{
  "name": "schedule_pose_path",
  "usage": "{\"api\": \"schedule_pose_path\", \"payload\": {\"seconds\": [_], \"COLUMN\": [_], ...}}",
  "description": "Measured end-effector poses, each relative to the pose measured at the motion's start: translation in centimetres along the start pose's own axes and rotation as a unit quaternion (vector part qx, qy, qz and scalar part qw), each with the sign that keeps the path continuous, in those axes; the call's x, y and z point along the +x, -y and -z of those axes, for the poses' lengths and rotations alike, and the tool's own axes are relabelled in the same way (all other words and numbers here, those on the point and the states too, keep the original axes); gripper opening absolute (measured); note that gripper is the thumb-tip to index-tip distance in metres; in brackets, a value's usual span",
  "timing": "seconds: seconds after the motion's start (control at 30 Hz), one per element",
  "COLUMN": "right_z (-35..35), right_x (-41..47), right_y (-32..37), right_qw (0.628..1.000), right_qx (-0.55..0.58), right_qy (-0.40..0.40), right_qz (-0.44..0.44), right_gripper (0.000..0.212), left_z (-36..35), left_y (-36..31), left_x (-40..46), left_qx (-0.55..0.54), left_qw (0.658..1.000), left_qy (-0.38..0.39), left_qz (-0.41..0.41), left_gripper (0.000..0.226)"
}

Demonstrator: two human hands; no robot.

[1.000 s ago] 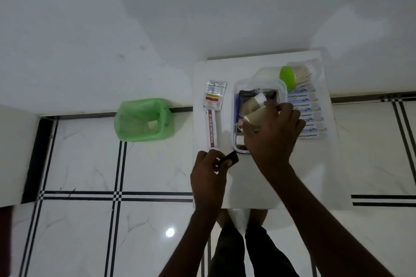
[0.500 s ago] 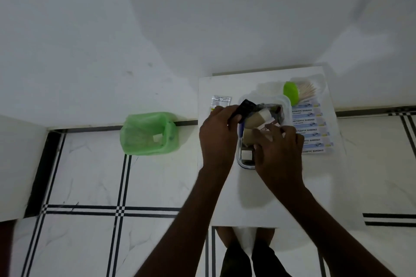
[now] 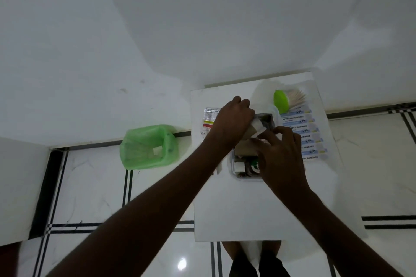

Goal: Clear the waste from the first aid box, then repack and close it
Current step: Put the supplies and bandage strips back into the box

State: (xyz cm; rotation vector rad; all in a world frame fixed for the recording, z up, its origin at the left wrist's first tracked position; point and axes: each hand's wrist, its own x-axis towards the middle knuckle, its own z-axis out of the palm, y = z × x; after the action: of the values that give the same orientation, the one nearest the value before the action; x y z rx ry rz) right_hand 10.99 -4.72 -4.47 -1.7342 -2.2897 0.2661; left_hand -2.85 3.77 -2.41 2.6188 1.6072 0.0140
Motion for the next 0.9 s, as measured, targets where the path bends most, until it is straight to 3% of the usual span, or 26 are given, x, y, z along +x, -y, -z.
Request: {"api": "schedule_pose_path", "payload": {"seconds": [0.13, 0.27, 0.4, 0.53, 0.6, 0.73, 0.9], "right_z": [0.0, 0.4, 1.2, 2.1, 2.5, 1.8, 0.0], "right_x": [-0.4, -0.3, -0.4, 0.9, 2.9, 7.5, 12.0], "right_y": [-0.9, -2.1, -4.1, -3.3, -3.8, -7.0, -9.9], "right_qw": [1.000, 0.999, 0.998, 0.992, 0.990, 0.996, 0.985], "right_qx": [-0.009, -0.023, -0.010, 0.057, 0.064, 0.008, -0.100], "right_qy": [0.007, 0.016, -0.043, -0.114, -0.110, -0.018, 0.133], "right_qz": [0.019, 0.030, 0.032, -0.026, -0.064, -0.082, -0.041], "right_gripper": [0.039, 0.041, 0.029, 0.034, 0.043, 0.070, 0.087], "left_z": [-1.1, -0.8, -0.6, 0.7, 0.5, -1.7, -3.0], "left_y": [-0.7, -1.0, -1.6, -0.6, -0.4, -2.1, -2.4], "left_x": [-0.3, 0.6, 0.2, -2.9, -4.4, -5.7, -5.4], "left_qx": [-0.003, -0.092, -0.171, -0.177, -0.173, -0.225, -0.256], "left_qw": [0.999, 0.996, 0.985, 0.960, 0.938, 0.907, 0.879], "left_qy": [0.019, 0.009, -0.023, -0.161, -0.179, -0.124, -0.143], "left_qz": [-0.028, -0.003, 0.014, 0.145, 0.242, 0.334, 0.376], "left_gripper": [0.025, 0.026, 0.029, 0.023, 0.024, 0.041, 0.044]}}
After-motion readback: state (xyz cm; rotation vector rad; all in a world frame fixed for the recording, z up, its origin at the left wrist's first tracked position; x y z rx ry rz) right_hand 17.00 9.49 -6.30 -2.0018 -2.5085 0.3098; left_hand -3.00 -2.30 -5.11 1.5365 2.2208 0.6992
